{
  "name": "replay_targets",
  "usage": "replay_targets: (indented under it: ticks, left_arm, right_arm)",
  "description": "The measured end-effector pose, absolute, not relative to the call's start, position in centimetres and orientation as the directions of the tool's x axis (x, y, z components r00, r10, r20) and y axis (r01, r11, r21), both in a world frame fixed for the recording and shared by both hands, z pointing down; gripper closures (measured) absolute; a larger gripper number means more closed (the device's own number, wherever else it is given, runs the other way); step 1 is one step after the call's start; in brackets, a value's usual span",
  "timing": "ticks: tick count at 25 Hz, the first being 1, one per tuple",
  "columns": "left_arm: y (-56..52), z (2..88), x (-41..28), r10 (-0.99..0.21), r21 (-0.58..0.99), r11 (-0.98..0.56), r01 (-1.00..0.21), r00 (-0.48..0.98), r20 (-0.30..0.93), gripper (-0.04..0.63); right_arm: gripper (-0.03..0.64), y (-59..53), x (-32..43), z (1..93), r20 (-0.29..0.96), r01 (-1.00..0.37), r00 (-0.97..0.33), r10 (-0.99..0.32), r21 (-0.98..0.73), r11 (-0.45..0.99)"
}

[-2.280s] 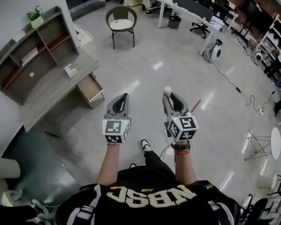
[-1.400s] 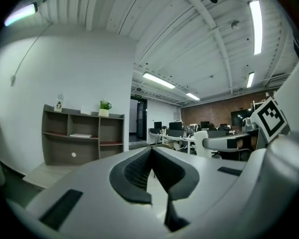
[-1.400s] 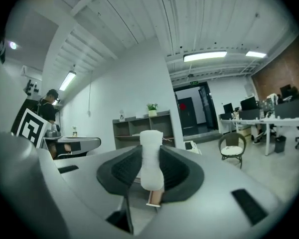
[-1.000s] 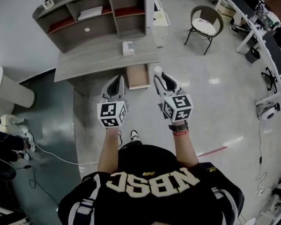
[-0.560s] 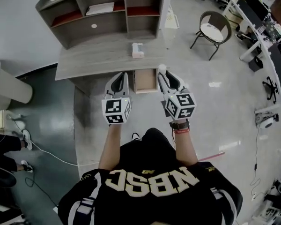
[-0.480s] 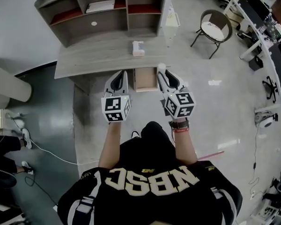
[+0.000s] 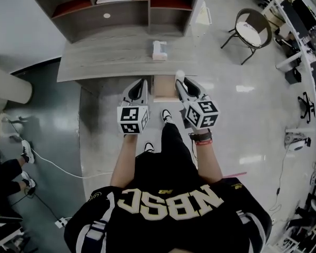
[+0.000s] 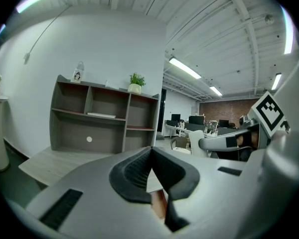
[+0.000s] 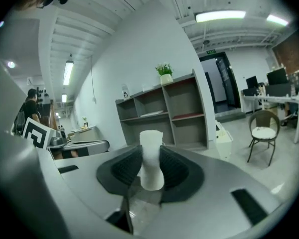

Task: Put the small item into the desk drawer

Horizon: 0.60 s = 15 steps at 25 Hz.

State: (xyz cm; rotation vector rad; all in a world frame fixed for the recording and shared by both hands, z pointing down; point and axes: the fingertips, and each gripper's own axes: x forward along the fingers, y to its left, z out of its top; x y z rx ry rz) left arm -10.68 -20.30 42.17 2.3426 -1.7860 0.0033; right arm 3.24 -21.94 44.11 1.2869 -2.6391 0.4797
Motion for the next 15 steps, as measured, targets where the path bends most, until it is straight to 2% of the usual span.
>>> replay_targets:
  ticks: [5,15]
  left_arm:
    - [-22.2,44.4,-10.8,-0.957,0.171,-0.199,-0.965,0.229,0.179,0.581]
    - [-23.6,49.8,-9.8,-0.929,0.237,-0.186,-0.954,0.249,0.273,0.581]
  right_arm:
    - [0.499,-23.8,2.7,47.0,0.335,-0.766,-0.642,-0.690,-0.238,0.597]
    - [0.499,-25.2,2.6,52.1,0.439,-0.755,-0.646,-0.625,-0.245,0.609]
